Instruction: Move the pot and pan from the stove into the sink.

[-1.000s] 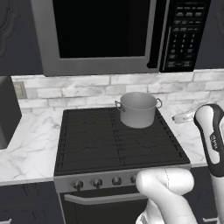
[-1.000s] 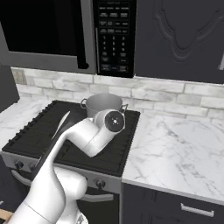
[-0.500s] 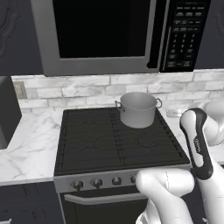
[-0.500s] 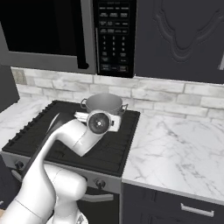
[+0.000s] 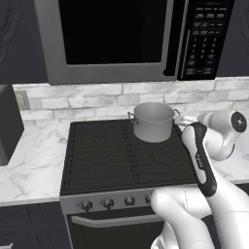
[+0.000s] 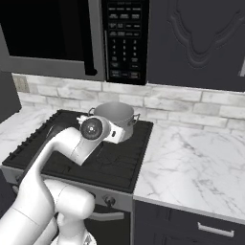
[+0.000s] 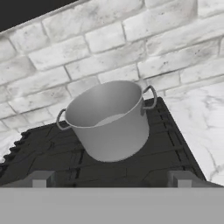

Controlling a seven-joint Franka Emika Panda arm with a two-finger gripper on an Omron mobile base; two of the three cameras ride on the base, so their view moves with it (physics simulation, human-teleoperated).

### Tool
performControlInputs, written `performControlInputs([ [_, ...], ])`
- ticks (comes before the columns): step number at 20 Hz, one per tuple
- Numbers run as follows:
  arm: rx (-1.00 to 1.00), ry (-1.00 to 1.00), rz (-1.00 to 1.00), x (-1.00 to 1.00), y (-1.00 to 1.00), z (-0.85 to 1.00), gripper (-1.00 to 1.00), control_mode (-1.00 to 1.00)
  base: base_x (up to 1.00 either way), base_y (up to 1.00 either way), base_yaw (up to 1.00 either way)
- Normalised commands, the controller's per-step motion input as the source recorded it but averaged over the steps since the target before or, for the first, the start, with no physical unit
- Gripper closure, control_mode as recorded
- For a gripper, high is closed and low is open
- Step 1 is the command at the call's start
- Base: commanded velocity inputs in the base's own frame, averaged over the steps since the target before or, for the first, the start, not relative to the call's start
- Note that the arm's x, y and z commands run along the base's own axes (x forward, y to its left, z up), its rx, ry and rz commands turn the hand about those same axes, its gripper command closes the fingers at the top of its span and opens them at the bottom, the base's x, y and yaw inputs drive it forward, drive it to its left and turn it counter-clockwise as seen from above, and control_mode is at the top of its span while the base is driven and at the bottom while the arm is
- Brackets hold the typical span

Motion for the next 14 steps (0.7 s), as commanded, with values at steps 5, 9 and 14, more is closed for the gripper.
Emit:
performControlInputs([
  [5, 0.07, 0.03, 0.0, 0.02, -0.06, 0.02, -1.0, -1.0, 0.0, 0.0, 0.0],
  [9, 0.19, 0.09, 0.0, 0.05, -0.16, 0.08, -1.0, -1.0, 0.0, 0.0, 0.0],
  [14, 0.2, 0.09, 0.0, 0.03, -0.16, 0.05, -1.0, -1.0, 0.0, 0.0, 0.0],
])
